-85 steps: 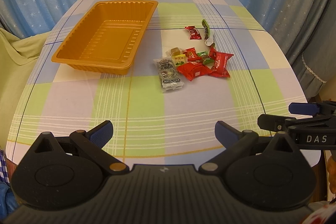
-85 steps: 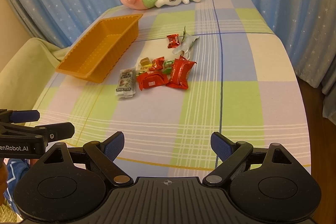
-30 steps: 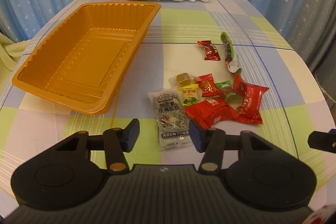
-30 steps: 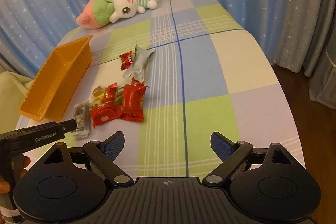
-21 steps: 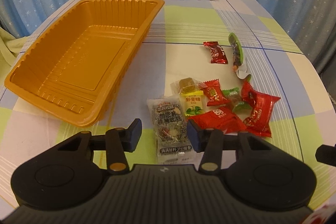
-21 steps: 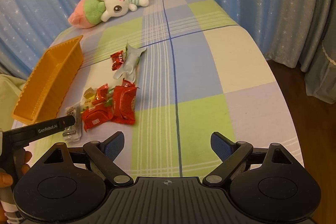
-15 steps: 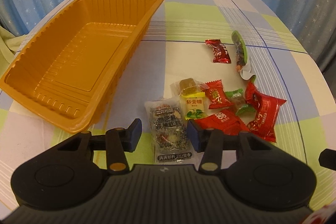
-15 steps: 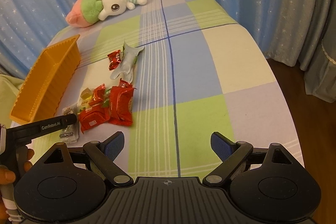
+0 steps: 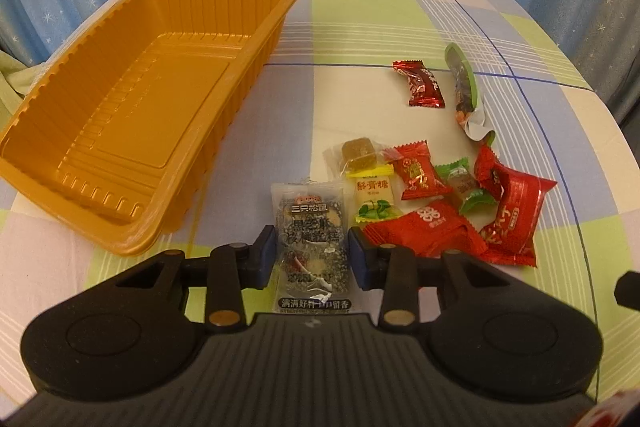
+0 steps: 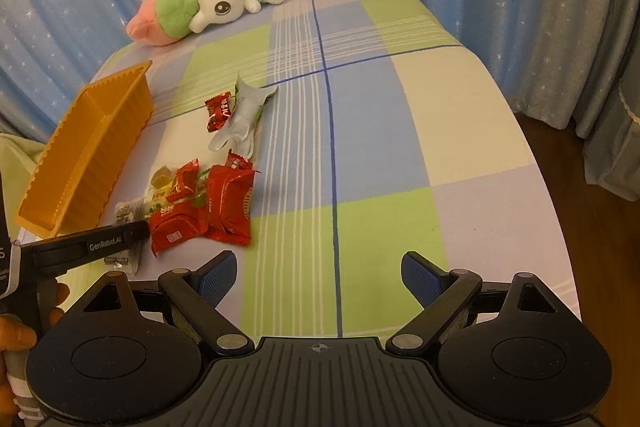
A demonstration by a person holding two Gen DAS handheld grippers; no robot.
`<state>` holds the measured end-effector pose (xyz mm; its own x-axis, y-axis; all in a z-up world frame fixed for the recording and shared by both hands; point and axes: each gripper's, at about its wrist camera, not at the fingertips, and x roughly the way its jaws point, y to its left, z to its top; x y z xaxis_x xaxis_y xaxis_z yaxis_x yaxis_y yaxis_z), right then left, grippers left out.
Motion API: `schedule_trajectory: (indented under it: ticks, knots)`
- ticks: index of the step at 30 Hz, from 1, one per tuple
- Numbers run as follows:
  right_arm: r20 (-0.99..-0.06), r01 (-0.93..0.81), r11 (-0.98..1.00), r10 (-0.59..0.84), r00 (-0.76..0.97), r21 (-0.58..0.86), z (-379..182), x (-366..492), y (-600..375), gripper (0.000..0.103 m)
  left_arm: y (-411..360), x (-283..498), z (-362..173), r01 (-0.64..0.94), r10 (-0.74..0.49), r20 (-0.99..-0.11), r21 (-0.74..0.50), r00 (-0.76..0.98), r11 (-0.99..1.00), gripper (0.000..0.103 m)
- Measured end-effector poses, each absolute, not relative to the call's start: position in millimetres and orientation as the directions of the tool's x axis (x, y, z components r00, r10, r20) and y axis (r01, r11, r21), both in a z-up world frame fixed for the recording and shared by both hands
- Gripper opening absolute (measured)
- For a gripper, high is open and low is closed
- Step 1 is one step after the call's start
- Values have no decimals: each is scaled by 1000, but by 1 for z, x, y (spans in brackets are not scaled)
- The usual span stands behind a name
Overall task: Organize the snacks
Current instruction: 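Lift the seaweed packet with the left tool and carry it over the orange tray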
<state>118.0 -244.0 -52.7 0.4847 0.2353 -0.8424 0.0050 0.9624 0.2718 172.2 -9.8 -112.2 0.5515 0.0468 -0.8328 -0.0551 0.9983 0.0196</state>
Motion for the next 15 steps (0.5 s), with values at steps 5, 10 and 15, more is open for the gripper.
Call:
schedule_trajectory:
  ticks: [5, 10, 15]
  knots:
    - [-835, -22, 960, 254, 489, 279, -52, 122, -241, 89, -4, 156, -107, -51, 47, -825, 22, 563, 998, 35]
    - [-816, -80, 952, 296, 496, 297, -50, 126, -231, 89, 8, 134, -103, -63, 62, -826, 32, 560, 997, 35]
    - [-778, -174, 930, 367, 510, 324, -46, 130, -212, 89, 22, 108, -98, -81, 94, -821, 58, 563, 995, 35]
